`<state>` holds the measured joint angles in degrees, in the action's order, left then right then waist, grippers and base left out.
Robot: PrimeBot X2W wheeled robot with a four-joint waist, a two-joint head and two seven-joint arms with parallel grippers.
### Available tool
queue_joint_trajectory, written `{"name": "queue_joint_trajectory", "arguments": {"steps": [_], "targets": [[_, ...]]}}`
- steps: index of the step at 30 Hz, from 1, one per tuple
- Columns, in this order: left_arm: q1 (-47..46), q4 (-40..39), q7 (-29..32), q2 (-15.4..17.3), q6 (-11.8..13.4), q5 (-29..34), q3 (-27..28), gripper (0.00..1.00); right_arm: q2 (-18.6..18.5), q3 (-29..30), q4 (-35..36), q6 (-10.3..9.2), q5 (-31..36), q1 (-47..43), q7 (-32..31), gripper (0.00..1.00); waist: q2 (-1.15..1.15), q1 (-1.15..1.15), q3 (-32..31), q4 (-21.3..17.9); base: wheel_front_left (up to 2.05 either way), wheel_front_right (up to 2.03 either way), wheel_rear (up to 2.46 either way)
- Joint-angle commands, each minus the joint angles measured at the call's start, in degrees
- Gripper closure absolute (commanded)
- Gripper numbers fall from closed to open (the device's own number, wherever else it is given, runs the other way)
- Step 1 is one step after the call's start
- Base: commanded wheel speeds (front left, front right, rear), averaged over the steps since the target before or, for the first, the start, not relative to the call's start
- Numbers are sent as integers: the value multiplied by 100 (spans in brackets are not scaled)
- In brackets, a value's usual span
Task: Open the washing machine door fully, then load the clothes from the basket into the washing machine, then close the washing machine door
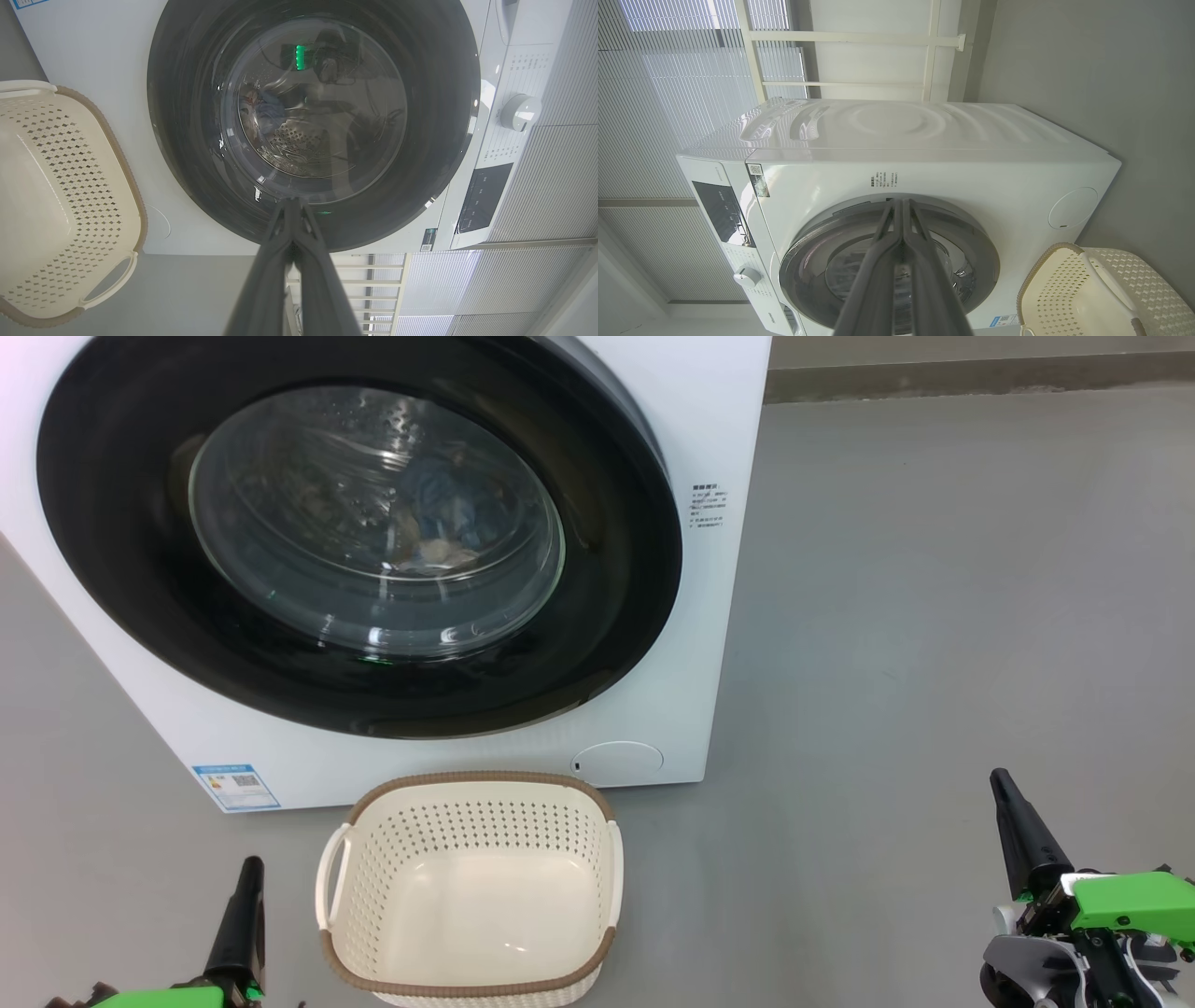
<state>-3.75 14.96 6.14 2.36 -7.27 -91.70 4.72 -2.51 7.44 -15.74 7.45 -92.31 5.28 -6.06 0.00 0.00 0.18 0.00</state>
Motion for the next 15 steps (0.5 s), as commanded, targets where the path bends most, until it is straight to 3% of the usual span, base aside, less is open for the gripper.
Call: {"name": "queue_joint_trajectory", "arguments": {"steps": [1, 15], "targets": [[-244, -92, 40, 52, -22, -41, 187, 100, -48, -102, 172, 3, 7, 89, -35, 100, 0, 0, 0, 0, 0, 0, 0], [-244, -92, 40, 52, -22, -42, 186, 100, -46, -99, 172, 3, 9, 89, -37, 100, 0, 0, 0, 0, 0, 0, 0]]}}
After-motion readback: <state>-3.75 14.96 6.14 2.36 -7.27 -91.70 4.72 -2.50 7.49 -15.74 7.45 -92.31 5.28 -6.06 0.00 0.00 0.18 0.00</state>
